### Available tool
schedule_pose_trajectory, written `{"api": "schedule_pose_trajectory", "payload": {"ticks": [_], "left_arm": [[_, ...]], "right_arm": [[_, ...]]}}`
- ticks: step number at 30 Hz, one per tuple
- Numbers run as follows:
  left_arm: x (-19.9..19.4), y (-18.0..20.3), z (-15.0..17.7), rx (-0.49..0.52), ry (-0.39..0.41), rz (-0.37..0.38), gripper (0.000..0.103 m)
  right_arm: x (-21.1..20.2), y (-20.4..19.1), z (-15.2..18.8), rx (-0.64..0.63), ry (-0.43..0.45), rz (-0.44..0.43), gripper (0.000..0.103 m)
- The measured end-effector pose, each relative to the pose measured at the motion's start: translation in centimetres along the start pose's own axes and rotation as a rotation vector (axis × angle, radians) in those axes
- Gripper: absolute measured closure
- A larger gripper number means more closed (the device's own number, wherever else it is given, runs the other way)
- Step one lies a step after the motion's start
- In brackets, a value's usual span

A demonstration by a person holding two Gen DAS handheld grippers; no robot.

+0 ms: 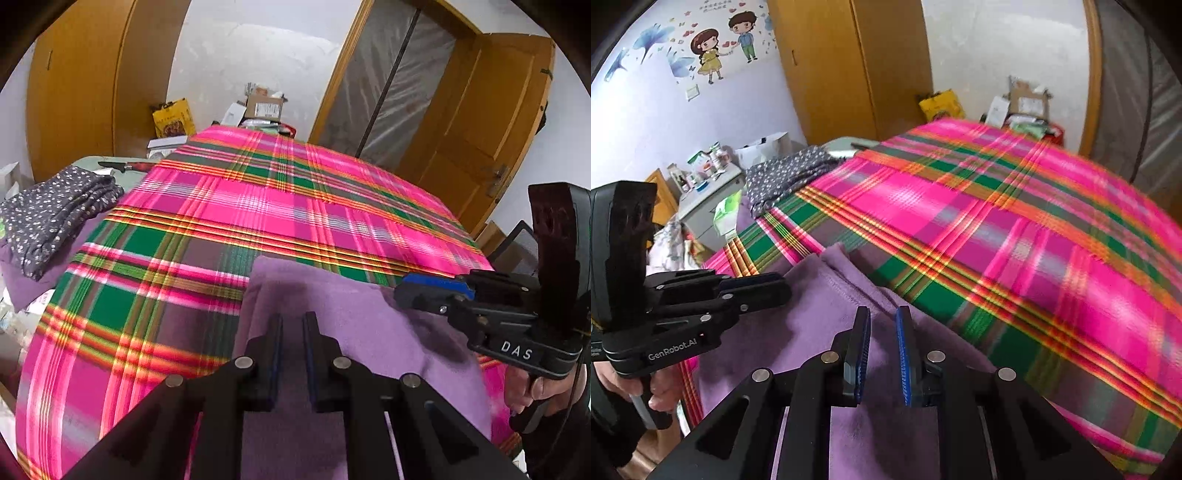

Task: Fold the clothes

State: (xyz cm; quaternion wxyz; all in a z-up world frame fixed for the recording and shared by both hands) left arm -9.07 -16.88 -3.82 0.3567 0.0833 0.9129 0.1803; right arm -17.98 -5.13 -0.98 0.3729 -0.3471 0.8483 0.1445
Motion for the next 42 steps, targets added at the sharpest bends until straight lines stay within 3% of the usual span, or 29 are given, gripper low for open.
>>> {"api": "schedule_pose_trajectory", "payload": {"ticks": [6, 12, 19, 24, 33, 42], "left_arm": [[-2.7, 0.8, 2.5, 0.005, 0.035, -0.008, 0.091], [-2.9, -1.0, 4.7, -0.038, 0.015, -0.031, 0.091], [-5.3, -0.9, 5.7, -0.049, 0.056, -0.019, 0.091], [-4.5, -1.3, 6.9, -0.060, 0.029, -0.004, 0.091], [-4.3, -2.2, 7.3, -0.102, 0.059, 0.060, 0.091], [-4.2, -2.0, 7.3, -0.079, 0.058, 0.048, 0.091]], "right_arm": [[-2.2, -1.4, 2.3, -0.014, 0.018, 0.005, 0.088], [-2.4, -2.8, 3.6, -0.042, 0.010, 0.012, 0.088], [-3.4, -3.0, 4.7, -0.030, 0.011, 0.009, 0.087], [-3.9, -2.8, 5.6, -0.016, 0.004, 0.018, 0.087], [-3.7, -2.3, 6.6, 0.011, -0.010, 0.021, 0.086], [-4.2, -2.4, 6.8, 0.014, -0.004, 0.032, 0.084]]}}
Point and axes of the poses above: each gripper's, at about its wrist camera, not at the fingertips, and x roughly the way its jaws point, y to its right, z to its underside, the point moved 5 cm from there along x, roughly the way its jaws point, and after that the axes turned 8 degrees about z, right-handed, at the moved point
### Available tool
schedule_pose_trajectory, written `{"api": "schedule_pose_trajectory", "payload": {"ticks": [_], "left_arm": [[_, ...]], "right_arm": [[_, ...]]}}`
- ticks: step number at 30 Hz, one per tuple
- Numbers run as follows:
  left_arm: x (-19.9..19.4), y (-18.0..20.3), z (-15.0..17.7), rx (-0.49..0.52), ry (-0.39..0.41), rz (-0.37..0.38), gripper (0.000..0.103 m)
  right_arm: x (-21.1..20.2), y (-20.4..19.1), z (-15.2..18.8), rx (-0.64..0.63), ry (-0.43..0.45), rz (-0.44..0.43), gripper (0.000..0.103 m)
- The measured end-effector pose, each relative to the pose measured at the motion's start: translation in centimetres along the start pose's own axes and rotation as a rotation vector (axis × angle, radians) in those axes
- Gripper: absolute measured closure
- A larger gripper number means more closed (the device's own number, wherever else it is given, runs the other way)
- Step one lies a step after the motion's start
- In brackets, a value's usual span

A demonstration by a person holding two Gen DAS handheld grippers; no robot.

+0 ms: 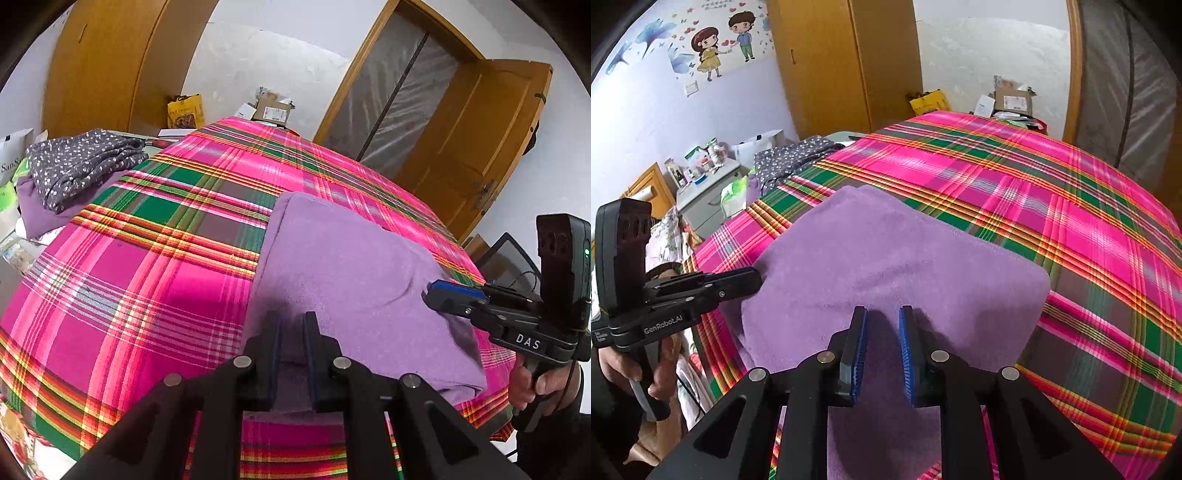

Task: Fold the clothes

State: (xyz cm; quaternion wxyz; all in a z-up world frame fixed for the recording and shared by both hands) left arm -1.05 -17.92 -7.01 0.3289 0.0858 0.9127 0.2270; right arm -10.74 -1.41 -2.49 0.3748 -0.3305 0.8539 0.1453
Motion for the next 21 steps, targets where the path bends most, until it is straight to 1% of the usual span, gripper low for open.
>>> {"api": "schedule_pose_trajectory", "payload": {"ticks": [3, 7, 9, 11, 13, 15, 17, 19, 21], "left_arm": [[0.0, 0.2, 0.0, 0.017, 0.000, -0.010, 0.091], [0.1, 0.8, 0.0, 0.061, -0.008, -0.050, 0.091], [0.1, 1.1, -0.1, 0.076, -0.021, -0.074, 0.091], [0.1, 1.4, -0.4, 0.076, -0.033, -0.090, 0.090], [-0.1, 1.6, -0.6, 0.071, -0.031, -0.082, 0.084], [-0.1, 2.0, -0.9, 0.084, -0.027, -0.079, 0.083], [-0.1, 2.3, -1.1, 0.105, -0.029, -0.086, 0.081], [0.1, 2.6, -1.4, 0.121, -0.035, -0.089, 0.070], [0.1, 2.7, -1.7, 0.127, -0.036, -0.092, 0.065]], "right_arm": [[-0.5, 0.0, 0.0, -0.005, 0.009, 0.010, 0.080], [-1.3, 0.2, 0.1, -0.008, 0.025, 0.038, 0.073], [-1.6, 0.3, 0.1, -0.006, 0.033, 0.049, 0.068], [-1.8, 0.5, 0.1, -0.004, 0.038, 0.062, 0.067], [-2.1, 0.9, 0.2, 0.003, 0.040, 0.073, 0.065], [-2.3, 1.3, 0.4, 0.015, 0.039, 0.082, 0.061], [-2.3, 1.6, 0.6, 0.022, 0.036, 0.096, 0.059], [-2.4, 2.0, 0.9, 0.029, 0.033, 0.107, 0.057], [-2.4, 2.3, 1.2, 0.038, 0.029, 0.108, 0.054]]}}
Point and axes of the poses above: each gripper's, at about its wrist camera, not at the fingertips, and x roughly the way its jaws point, y to its right, z to its underside, the point moved 5 cm from there along x, roughly the way its jaws point, and after that the axes turned 8 degrees about z, right-handed, at the moved point
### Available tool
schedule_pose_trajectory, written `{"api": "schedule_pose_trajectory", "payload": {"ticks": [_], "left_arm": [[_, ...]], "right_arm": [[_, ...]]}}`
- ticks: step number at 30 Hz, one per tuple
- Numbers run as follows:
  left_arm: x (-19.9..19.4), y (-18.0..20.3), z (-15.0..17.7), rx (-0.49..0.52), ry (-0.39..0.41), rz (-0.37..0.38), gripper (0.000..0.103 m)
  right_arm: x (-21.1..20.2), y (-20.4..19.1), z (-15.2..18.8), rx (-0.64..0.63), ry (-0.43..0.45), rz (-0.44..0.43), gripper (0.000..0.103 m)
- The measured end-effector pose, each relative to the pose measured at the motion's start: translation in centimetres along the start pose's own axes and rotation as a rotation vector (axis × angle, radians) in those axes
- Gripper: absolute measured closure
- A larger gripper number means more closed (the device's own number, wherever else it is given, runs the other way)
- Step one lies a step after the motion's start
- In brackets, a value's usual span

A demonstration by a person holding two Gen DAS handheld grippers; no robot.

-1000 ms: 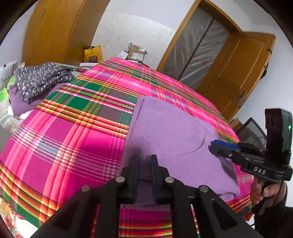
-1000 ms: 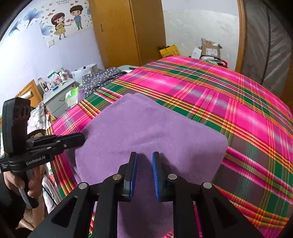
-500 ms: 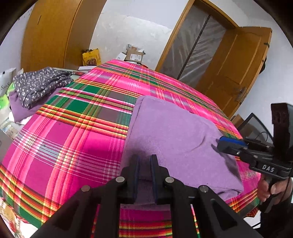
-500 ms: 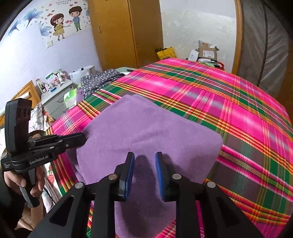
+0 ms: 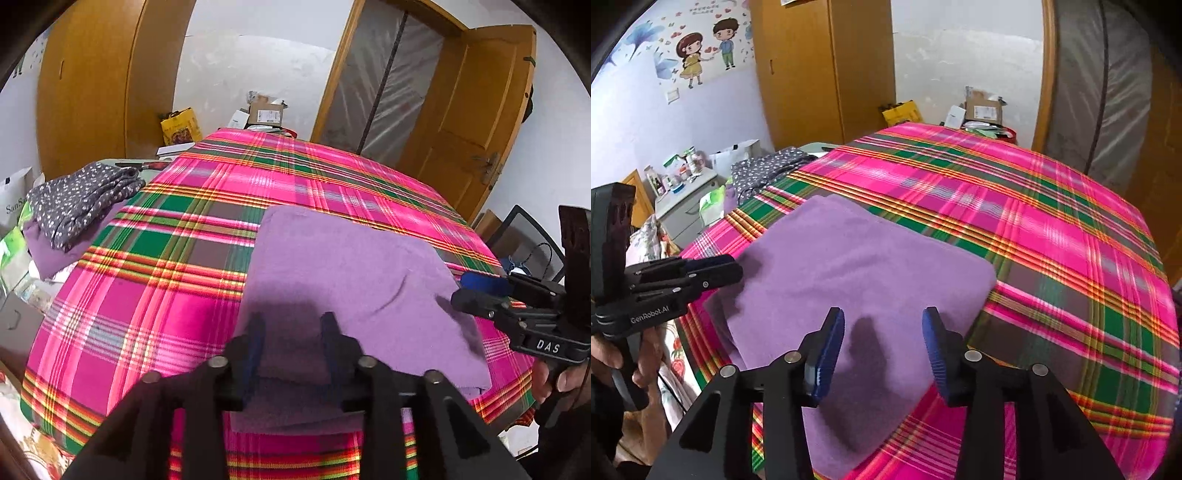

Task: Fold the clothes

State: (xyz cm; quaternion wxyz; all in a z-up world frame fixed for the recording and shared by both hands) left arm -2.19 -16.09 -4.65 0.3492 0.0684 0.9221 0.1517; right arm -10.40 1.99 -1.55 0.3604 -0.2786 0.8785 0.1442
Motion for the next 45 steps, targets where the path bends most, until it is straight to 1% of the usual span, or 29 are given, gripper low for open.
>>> {"api": "schedule_pose_trajectory", "payload": {"ticks": [3, 7, 11, 14, 19, 24, 27, 30, 36, 45], "left_arm": [[0.1, -0.2, -0.4, -0.002, -0.003, -0.014, 0.061], [0.2, -0.6, -0.9, -0.013, -0.011, -0.019, 0.060], [0.6, -1.4, -1.3, -0.026, -0.039, -0.006, 0.060], [1.1, -2.3, -1.4, -0.040, -0.065, 0.004, 0.060], [2.1, -3.9, -1.3, -0.117, -0.120, 0.099, 0.060], [2.8, -4.6, -1.3, -0.150, -0.149, 0.179, 0.060], [3.2, -5.2, -1.2, -0.181, -0.171, 0.226, 0.060], [3.6, -5.5, -1.2, -0.191, -0.184, 0.261, 0.060], [3.9, -5.7, -1.3, -0.203, -0.191, 0.312, 0.060], [4.4, -6.0, -1.6, -0.210, -0.188, 0.365, 0.060]], "right_arm": [[0.0, 0.4, 0.3, 0.008, -0.004, 0.001, 0.049], [-0.1, 0.7, 0.7, 0.018, -0.007, -0.006, 0.048], [-0.2, 1.1, 0.9, 0.041, -0.013, -0.036, 0.048], [0.1, 2.0, 1.6, 0.094, -0.033, -0.079, 0.048], [0.8, 3.7, 2.8, 0.212, -0.084, -0.170, 0.048], [1.4, 4.0, 3.3, 0.286, -0.111, -0.239, 0.047], [2.2, 4.1, 3.5, 0.349, -0.145, -0.305, 0.047], [2.7, 4.3, 3.7, 0.399, -0.170, -0.352, 0.047], [3.2, 4.1, 3.8, 0.442, -0.181, -0.389, 0.048], [3.7, 3.3, 3.5, 0.452, -0.171, -0.414, 0.048]]}}
Point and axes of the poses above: each gripper's, at about its wrist camera, not at the fingertips, and x roughly the way its jaws point, y to its right, z to its underside, the point moved 5 cm from there along x, roughly the way its jaws point, and after that the axes turned 8 degrees about z, right-handed, at the moved point
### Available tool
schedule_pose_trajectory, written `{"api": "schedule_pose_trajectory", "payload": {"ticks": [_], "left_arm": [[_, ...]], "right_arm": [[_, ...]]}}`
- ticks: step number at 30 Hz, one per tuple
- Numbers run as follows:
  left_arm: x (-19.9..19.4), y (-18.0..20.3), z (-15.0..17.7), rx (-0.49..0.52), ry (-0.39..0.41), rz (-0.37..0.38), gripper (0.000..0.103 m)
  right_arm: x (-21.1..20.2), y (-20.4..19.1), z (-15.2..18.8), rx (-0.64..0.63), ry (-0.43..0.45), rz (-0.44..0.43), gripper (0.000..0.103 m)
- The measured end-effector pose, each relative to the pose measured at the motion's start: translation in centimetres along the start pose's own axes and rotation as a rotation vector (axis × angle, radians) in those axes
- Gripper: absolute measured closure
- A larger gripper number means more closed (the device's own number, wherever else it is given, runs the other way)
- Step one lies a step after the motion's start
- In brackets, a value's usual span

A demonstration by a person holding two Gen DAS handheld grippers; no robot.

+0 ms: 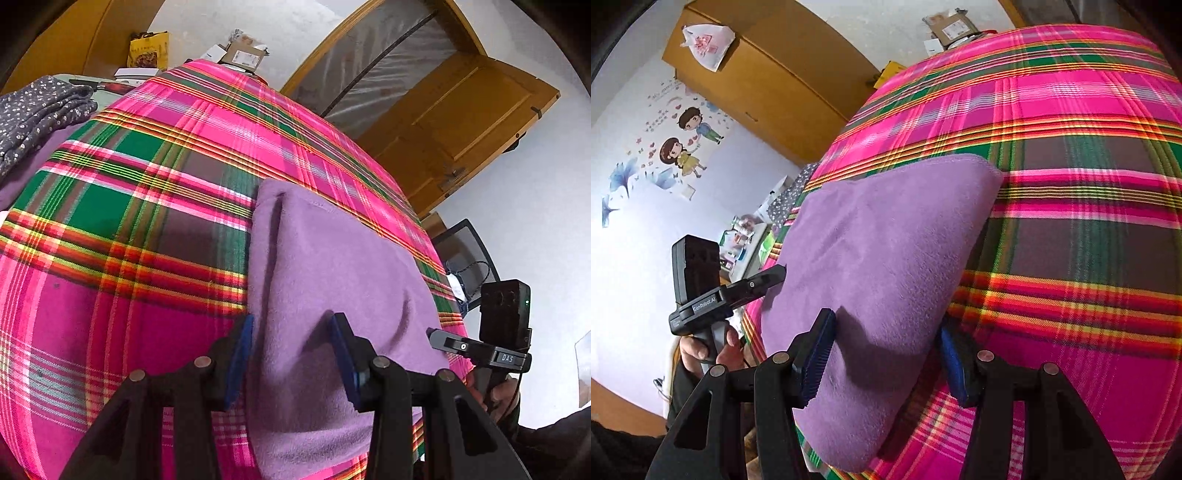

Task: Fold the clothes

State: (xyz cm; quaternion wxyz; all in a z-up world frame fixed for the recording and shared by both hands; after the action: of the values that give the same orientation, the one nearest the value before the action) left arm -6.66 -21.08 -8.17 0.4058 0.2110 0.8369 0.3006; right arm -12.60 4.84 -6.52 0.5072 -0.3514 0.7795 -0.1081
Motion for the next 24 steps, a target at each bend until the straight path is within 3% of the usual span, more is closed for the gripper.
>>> {"api": "schedule_pose_trajectory", "payload": {"ticks": [6, 10, 16, 21, 24], "left_arm": [[0.0, -0.1, 0.0, -0.002, 0.005, 0.014, 0.061], [-0.3, -0.3, 0.4, -0.021, 0.007, 0.024, 0.071], [-0.1, -1.3, 0.0, -0.076, 0.022, 0.090, 0.072], [0.5, -1.1, -0.5, -0.069, 0.016, 0.082, 0.072], [0.5, -0.8, -0.3, -0.056, 0.017, 0.059, 0.077]], "right_arm": [[0.3, -0.2, -0.1, -0.003, 0.007, -0.006, 0.049], [0.0, -0.2, 0.2, 0.000, 0.013, -0.012, 0.057], [0.7, 0.6, -0.1, 0.057, 0.000, -0.069, 0.057], [0.9, 0.3, -0.4, 0.042, 0.012, -0.058, 0.057], [0.7, 0.3, -0.4, 0.035, 0.025, -0.059, 0.067]]}}
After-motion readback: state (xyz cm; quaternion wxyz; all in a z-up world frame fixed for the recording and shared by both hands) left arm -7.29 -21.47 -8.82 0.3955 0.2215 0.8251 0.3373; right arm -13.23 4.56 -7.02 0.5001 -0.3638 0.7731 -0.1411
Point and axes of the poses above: each gripper's, at about its wrist camera, not at the fingertips, and x roughly the way its jaws point, y to its right, z to its underside, the point moved 5 cm from there along x, roughly the way its jaws point, and after that the axes turned 8 degrees about z, right-handed, at the moved point
